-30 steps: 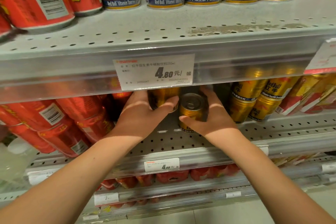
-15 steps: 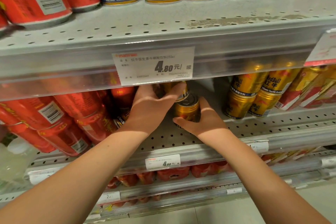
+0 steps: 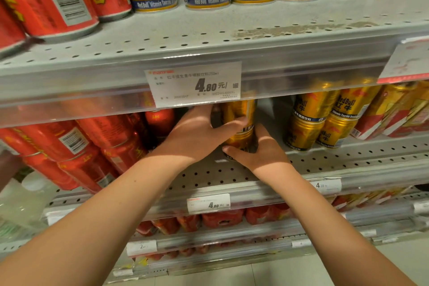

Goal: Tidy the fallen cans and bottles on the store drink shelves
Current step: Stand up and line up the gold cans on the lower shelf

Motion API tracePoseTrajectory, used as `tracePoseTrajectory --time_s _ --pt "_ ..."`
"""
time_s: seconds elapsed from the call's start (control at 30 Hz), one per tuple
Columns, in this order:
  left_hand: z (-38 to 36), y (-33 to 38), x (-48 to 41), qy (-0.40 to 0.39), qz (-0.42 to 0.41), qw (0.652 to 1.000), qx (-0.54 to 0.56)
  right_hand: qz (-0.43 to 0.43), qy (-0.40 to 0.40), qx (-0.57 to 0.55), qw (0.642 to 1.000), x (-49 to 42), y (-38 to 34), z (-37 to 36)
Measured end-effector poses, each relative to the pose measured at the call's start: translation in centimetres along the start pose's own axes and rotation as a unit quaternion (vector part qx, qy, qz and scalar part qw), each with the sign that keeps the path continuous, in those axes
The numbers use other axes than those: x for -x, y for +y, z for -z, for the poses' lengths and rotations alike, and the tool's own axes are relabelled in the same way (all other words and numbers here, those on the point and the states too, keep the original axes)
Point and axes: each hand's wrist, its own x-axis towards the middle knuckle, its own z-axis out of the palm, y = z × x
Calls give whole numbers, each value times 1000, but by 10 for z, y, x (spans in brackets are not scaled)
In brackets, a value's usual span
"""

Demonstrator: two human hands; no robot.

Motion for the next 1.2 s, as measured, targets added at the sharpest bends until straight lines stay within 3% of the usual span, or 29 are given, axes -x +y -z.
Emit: tracePoseTrajectory --time_s 0.13,0.2,0.43,0.67,0.9,1.03,1.2 --pt "12 -13 30 75 42 969 -232 -5 -4 5 1000 -3 2 1" --pt "9 -24 57 73 75 944 -313 -6 1 7 1000 -3 2 1" --pt "0 -39 80 71 61 913 -396 -11 2 5 1000 0 0 1" --pt "2 -40 75 62 50 947 -311 -19 -1 22 1000 5 -8 6" --pt "-18 -31 54 71 199 912 -352 -16 -41 91 995 0 -4 26" --pt "-37 -20 47 145 259 931 -213 20 -87 106 990 -4 8 33" --pt "-72 0 58 277 250 928 -15 73 -142 79 984 -10 20 45"
